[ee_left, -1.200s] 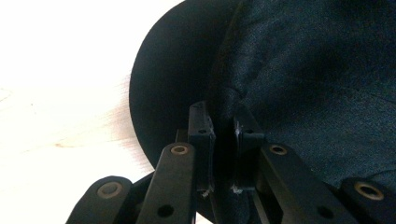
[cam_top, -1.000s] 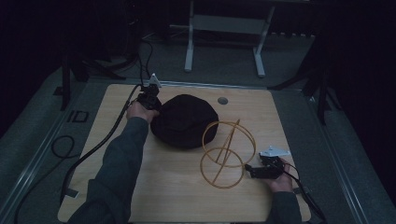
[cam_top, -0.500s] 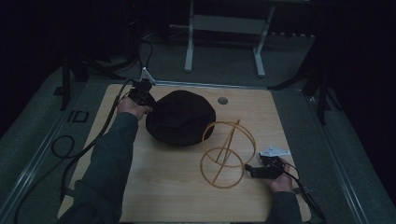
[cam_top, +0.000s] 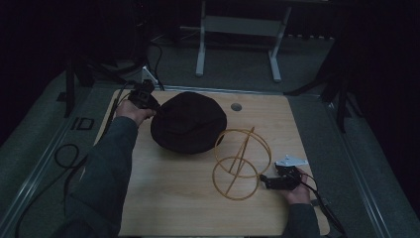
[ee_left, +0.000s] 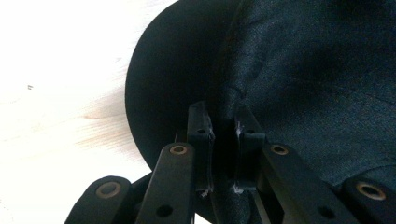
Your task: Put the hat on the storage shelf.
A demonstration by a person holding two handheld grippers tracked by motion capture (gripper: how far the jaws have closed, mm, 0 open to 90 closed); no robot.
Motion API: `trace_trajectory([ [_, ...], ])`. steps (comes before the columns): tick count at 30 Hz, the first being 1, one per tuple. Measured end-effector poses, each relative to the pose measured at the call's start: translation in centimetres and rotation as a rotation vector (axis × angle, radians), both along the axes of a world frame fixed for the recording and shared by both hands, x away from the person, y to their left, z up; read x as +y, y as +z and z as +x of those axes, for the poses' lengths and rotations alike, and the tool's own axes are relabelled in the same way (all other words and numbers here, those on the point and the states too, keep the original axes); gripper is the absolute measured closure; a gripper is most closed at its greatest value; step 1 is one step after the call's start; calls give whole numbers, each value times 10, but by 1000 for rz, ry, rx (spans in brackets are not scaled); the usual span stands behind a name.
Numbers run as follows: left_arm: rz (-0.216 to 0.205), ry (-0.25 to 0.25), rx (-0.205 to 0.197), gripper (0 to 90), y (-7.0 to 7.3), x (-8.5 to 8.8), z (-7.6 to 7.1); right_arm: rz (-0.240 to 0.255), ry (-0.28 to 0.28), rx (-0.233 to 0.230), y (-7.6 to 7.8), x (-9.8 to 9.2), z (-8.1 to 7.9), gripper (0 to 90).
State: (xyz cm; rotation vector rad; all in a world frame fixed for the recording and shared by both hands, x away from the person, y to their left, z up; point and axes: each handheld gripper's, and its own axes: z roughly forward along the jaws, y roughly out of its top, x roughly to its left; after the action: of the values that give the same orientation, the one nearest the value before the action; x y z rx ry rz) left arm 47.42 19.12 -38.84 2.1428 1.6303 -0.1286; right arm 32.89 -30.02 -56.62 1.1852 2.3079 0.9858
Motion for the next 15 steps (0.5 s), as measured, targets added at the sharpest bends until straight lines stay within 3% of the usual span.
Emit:
trace_trajectory([
  [8, -20, 7, -6, 804, 12, 13, -3, 0, 0, 0, 0, 0, 0, 153],
  [15, -61, 22, -18, 805, 23, 24, -6, 0, 0, 0, 0, 0, 0, 153],
])
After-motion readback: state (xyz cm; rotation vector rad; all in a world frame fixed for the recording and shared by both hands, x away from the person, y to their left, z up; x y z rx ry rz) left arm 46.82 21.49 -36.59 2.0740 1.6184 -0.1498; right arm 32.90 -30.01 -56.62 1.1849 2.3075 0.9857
